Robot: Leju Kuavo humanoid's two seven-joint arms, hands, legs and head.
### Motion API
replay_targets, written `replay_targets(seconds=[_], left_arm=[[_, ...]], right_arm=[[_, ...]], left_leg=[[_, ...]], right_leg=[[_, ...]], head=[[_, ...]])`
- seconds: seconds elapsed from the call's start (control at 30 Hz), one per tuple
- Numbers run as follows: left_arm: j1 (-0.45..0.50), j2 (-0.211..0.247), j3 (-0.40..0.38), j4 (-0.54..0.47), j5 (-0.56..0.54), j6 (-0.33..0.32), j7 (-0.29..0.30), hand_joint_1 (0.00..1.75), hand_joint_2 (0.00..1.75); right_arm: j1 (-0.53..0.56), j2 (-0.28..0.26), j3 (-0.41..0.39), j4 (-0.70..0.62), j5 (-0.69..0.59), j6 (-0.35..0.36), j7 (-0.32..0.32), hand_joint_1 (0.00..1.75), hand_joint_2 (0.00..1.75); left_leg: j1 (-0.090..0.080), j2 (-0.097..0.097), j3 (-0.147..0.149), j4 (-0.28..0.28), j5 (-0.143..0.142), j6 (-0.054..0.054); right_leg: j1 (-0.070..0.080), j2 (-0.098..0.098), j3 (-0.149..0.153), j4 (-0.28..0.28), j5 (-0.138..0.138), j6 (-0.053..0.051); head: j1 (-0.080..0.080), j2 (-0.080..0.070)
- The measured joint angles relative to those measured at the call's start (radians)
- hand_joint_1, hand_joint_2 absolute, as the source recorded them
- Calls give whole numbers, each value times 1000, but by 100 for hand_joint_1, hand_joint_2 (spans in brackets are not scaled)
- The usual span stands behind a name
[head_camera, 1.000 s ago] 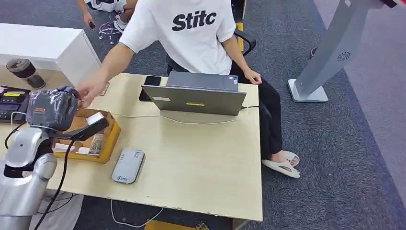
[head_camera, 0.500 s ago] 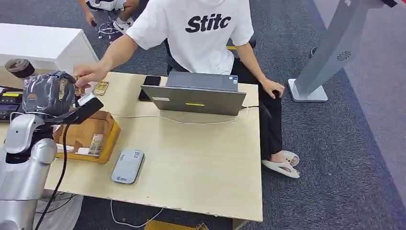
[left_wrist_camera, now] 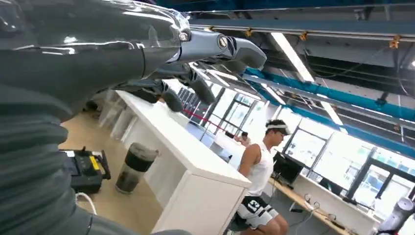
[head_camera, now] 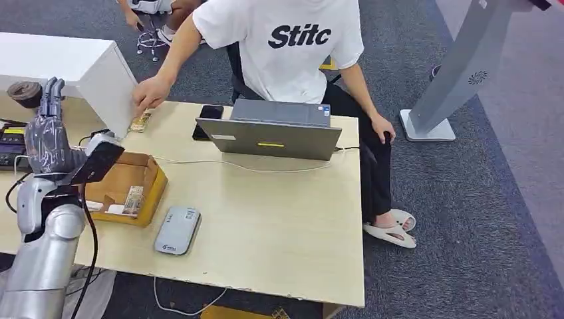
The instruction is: Pass the card to the sensor for recognition and then transmit it.
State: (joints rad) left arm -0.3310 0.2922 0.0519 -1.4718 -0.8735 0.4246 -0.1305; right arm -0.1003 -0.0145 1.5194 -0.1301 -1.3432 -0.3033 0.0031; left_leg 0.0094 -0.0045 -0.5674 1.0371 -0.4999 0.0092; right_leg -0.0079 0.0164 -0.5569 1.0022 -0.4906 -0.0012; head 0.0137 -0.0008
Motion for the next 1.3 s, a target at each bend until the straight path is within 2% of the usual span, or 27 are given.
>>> replay_targets(seconds=[0.13,0.4,0.63,0.73,0.9,1.03,1.17,1.23,1.3], left_arm=[[66,-2,54,-29,27,37,-42,0,175],[128,-8,106,-66,48,48,-72,0,175],[277,-38,205,-166,216,82,-217,0,175],[346,-66,259,-210,340,56,-292,0,175],[481,-155,388,-287,489,-4,-424,0,175],[522,-218,475,-321,551,-60,-468,0,175],[536,-328,628,-345,590,-160,-553,0,175],[533,-400,728,-347,615,-243,-562,0,175],[533,-445,799,-347,627,-277,-565,0,175]], right_arm=[[1,0,0,0,0,-4,-8,0,175],[2,0,1,0,0,-4,-10,0,175],[4,0,1,0,-22,-11,-9,0,175],[8,7,0,0,-31,-52,-7,0,175],[15,24,0,0,-40,-76,-10,0,175],[15,30,-1,0,-55,-80,-18,0,175],[18,33,-2,0,-63,-92,-18,0,175],[19,34,-4,0,-77,-94,-24,0,175],[20,37,-6,0,-78,-95,-29,0,175]], left_leg=[[0,0,0,0,0,0],[0,0,-1,0,0,0],[0,1,-1,0,-1,0],[0,1,-1,0,-1,0],[0,0,-1,0,-2,0],[0,0,-2,0,-2,0],[0,0,-1,0,-2,0],[0,0,-1,0,-2,0],[0,0,-1,0,-2,0]], right_leg=[[0,0,-1,0,0,0],[0,0,0,0,0,0],[0,1,-1,0,-1,0],[0,0,-1,0,-2,-1],[0,0,-1,0,-3,-1],[0,-1,0,0,-3,-1],[0,-1,0,0,-3,-1],[0,-1,0,0,-3,-1],[0,0,0,-1,-3,-1]], head=[[0,0],[0,0],[0,0],[0,0],[0,0],[0,0],[0,0],[0,0],[0,0]])
